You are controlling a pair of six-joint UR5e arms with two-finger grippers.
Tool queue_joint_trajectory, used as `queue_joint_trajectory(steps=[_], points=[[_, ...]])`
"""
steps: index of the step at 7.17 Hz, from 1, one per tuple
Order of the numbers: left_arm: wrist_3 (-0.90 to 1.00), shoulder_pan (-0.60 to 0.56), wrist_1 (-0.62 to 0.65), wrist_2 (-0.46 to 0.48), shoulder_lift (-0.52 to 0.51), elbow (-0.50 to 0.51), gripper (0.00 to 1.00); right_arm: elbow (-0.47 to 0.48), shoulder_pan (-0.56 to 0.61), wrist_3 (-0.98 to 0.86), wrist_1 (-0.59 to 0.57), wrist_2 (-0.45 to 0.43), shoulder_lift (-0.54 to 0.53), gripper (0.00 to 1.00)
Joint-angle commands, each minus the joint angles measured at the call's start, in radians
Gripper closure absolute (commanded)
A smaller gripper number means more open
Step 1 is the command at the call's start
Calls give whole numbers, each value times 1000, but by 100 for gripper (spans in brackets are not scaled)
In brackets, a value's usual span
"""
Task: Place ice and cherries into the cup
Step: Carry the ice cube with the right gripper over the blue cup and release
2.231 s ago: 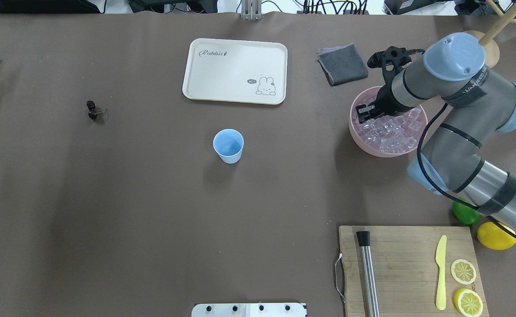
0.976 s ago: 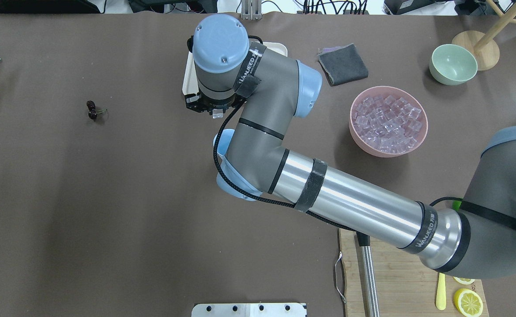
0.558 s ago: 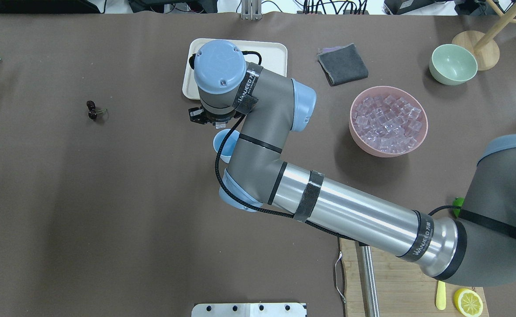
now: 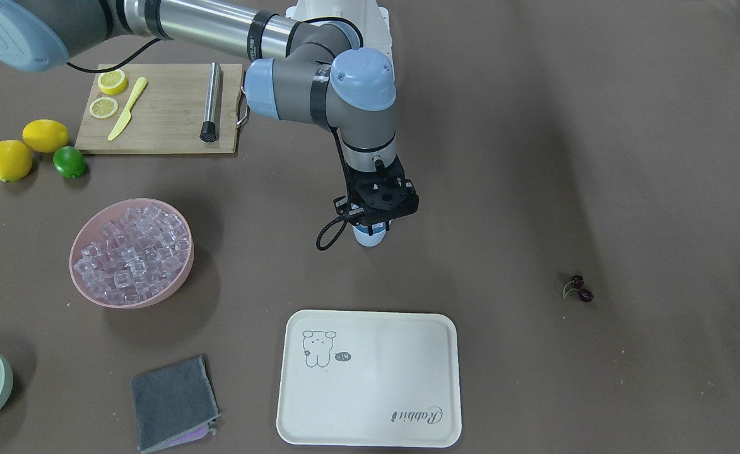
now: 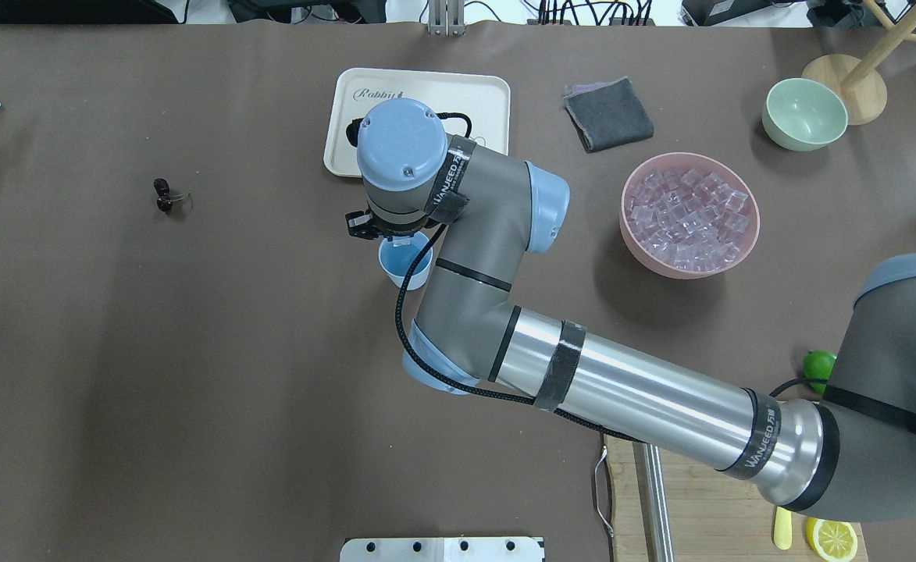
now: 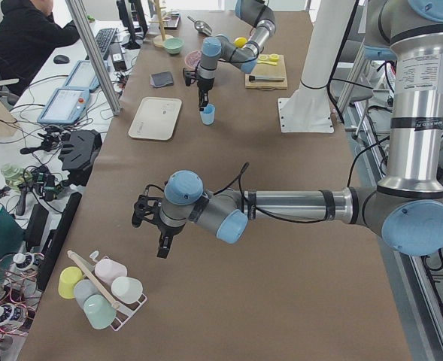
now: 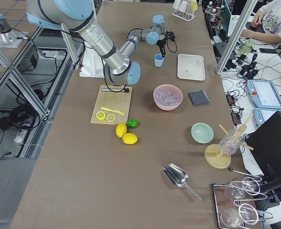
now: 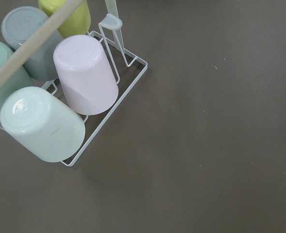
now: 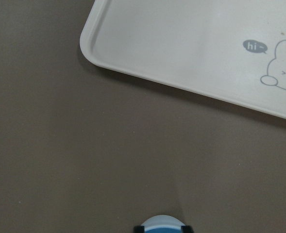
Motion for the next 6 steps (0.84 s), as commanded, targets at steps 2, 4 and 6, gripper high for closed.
queue_joint_trajectory(steps=[2, 4, 6], points=[[-4, 0, 0, -4, 3, -3, 2, 10, -4, 2, 0, -4, -9, 31], [-4, 2, -2, -3, 3, 0, 2, 35, 1, 13, -3, -20, -3, 2], [-5, 2, -2, -3, 13, -8, 2, 125, 140, -97, -142, 108, -10, 2]])
